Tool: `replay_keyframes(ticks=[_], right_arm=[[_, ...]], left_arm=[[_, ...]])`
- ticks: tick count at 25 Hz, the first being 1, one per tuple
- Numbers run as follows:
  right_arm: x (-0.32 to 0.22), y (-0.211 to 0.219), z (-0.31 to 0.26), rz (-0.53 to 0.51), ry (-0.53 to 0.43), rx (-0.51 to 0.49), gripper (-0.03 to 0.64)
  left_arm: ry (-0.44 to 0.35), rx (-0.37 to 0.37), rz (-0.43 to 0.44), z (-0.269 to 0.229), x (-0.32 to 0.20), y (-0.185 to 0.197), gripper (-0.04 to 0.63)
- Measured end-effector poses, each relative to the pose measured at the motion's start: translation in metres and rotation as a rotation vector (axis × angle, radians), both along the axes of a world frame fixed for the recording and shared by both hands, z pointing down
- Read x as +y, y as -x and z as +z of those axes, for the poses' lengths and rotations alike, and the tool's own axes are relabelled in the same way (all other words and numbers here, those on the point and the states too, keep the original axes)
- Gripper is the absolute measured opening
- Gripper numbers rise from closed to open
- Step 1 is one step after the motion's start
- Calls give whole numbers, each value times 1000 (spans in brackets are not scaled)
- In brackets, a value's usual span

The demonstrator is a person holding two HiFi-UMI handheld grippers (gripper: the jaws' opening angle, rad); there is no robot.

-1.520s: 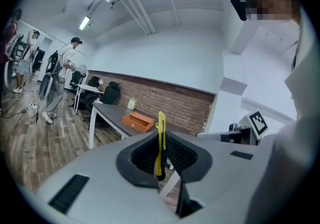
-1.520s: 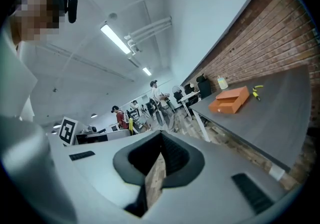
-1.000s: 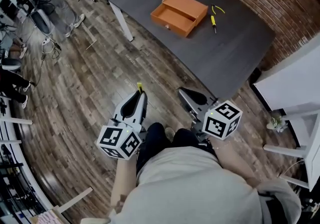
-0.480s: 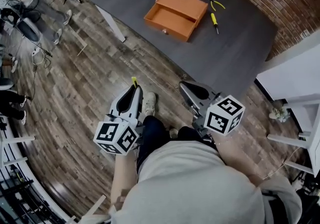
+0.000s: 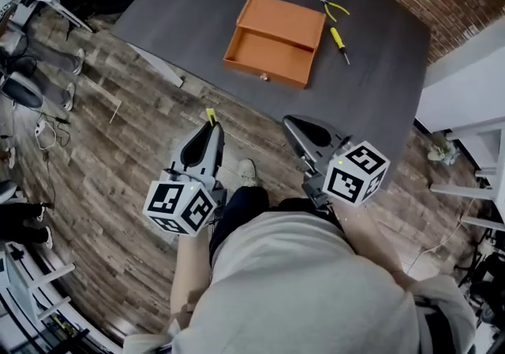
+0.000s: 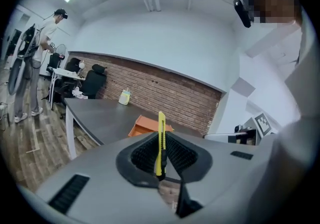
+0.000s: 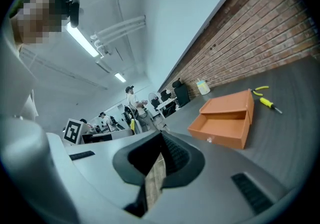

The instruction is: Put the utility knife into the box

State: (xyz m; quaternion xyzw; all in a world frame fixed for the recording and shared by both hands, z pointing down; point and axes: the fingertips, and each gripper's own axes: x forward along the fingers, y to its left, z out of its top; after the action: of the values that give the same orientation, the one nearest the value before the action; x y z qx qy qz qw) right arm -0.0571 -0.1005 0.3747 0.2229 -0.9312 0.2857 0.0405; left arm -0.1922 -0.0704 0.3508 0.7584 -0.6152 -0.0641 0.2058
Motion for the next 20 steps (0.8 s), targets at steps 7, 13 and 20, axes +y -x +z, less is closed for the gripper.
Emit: replay_keyframes(ticks=[7,13,20], right_arm=[[-46,38,-2,113,-19,-14,6],[-66,41,-2,217,-13,4,6],[-74,22,11,310,31,37,6]], left_arm=[[4,-14,121,5,-56,39,55],[7,-9,208,8,-91,54,55],[52,30,305,28,-111,35,55]])
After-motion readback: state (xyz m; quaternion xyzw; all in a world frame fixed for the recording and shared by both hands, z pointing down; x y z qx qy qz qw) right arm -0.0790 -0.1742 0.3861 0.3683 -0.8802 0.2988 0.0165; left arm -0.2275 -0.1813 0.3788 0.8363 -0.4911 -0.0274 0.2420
